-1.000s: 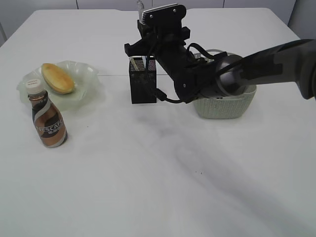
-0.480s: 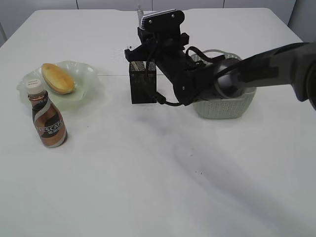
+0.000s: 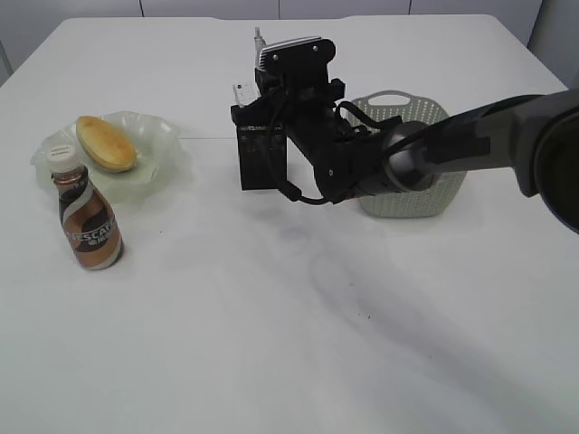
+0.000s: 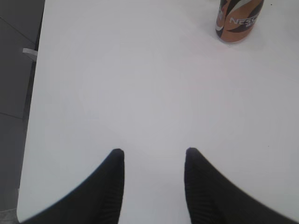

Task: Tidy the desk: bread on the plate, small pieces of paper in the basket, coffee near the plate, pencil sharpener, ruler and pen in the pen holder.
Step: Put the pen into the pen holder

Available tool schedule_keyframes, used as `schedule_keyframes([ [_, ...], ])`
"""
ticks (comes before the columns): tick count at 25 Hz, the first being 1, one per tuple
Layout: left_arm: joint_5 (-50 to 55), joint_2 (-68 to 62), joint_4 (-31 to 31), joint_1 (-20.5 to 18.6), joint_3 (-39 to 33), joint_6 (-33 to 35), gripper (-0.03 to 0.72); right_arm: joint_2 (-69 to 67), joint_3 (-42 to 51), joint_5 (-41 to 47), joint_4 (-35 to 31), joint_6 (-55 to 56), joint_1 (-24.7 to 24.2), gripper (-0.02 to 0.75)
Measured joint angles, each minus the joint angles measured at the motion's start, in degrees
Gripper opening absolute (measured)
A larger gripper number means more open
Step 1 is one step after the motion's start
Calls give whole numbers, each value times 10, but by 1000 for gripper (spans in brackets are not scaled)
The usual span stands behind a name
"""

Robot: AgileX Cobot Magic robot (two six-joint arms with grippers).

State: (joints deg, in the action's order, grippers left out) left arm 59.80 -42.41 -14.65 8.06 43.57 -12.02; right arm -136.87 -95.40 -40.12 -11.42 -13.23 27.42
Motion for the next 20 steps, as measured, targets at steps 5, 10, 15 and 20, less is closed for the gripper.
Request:
schedule_keyframes([
  [5,0,0,0,0,0,0,315,-3,-3,1,-4,0,-7,78],
  [10,-3,0,0,0,0,0,315,-6,-3,2,-11,0,-11,78],
  [15,-4,0,0,0,0,0,315,-6,-3,2,-12,0,-11,78],
  [20,-6,0,0,0,0,0,314,-6,-5,2,-12,6,-11,78],
])
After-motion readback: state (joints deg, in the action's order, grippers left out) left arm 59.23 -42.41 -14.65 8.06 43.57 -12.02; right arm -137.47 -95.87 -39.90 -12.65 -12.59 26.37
